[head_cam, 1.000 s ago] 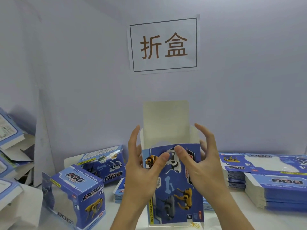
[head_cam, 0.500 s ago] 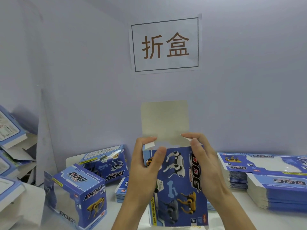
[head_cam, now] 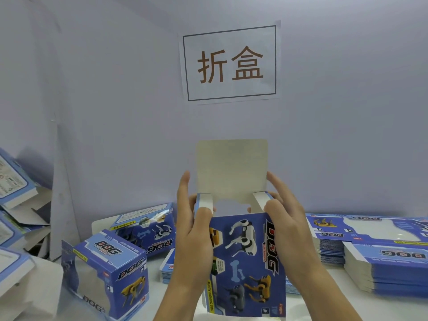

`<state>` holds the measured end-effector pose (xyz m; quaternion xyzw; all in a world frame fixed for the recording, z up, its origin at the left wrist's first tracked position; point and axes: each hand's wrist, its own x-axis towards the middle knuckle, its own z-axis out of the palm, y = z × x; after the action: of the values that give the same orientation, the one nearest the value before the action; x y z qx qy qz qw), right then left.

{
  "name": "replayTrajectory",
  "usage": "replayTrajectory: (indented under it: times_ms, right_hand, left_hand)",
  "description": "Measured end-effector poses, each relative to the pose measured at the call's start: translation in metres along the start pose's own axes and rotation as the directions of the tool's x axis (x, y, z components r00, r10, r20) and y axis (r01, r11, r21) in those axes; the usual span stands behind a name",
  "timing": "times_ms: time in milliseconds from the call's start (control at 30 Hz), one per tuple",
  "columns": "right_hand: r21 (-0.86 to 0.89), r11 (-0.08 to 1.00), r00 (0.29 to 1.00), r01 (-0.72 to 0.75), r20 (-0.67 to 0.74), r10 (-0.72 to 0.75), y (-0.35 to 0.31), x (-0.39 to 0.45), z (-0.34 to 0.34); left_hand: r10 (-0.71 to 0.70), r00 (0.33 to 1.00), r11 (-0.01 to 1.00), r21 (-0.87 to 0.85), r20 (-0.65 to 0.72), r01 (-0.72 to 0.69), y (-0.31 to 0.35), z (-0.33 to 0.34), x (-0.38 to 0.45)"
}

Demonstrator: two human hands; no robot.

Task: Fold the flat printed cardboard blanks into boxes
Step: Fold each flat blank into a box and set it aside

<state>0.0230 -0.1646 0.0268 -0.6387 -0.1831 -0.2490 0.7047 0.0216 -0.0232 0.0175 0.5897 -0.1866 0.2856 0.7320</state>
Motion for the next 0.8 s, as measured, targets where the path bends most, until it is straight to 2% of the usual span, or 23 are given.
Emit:
replayTrajectory:
  times_ms: [100, 233, 267, 333, 400, 500, 633, 733, 800]
  right_hand:
    - [0.058, 0.998, 1.000, -0.013, 0.023, 0.011, 0.000, -0.001, 0.000]
    - [0.063, 0.997, 0.998, 0.036, -0.051, -0.032, 0.000, -0.004, 0.002]
    - [0.106, 0.993, 0.997, 0.049, -0.066, -0.042, 0.002, -0.004, 0.003]
    - [0.248, 0.969, 0.998, 0.019, -0.061, -0.004, 0.002, -0.007, 0.003]
    - [0.283, 0.959, 0.999, -0.025, -0.018, 0.031, 0.002, -0.009, 0.002]
    - [0.244, 0.969, 0.998, -0.047, 0.060, 0.034, 0.005, -0.007, 0.001]
    - [0.256, 0.965, 0.993, -0.054, 0.117, 0.025, 0.007, -0.003, -0.002]
    - [0.274, 0.960, 0.990, -0.062, 0.141, 0.024, 0.008, -0.005, -0.004]
    - [0.298, 0.951, 0.986, -0.083, 0.163, 0.035, 0.006, -0.007, -0.005]
  left_hand:
    - [-0.013, 1.000, 1.000, 0.000, 0.026, 0.013, 0.004, -0.001, 0.000]
    - [-0.002, 1.000, 1.000, 0.013, -0.019, 0.002, 0.005, 0.000, -0.001]
    - [-0.012, 1.000, 1.000, -0.024, -0.028, 0.011, 0.005, 0.000, -0.002]
    - [-0.095, 0.995, 0.973, -0.214, -0.020, 0.089, 0.009, 0.000, -0.003]
    - [-0.178, 0.984, 0.945, -0.283, -0.029, 0.162, 0.015, 0.001, -0.003]
    - [-0.211, 0.977, 0.967, -0.150, -0.004, 0.208, 0.023, 0.002, 0.004]
    - [-0.304, 0.952, 0.936, -0.176, 0.026, 0.304, 0.033, 0.001, 0.011]
    - [-0.283, 0.959, 0.953, -0.109, 0.016, 0.283, 0.033, 0.001, 0.009]
    - [-0.198, 0.980, 0.975, -0.111, -0.029, 0.194, 0.025, 0.000, 0.003]
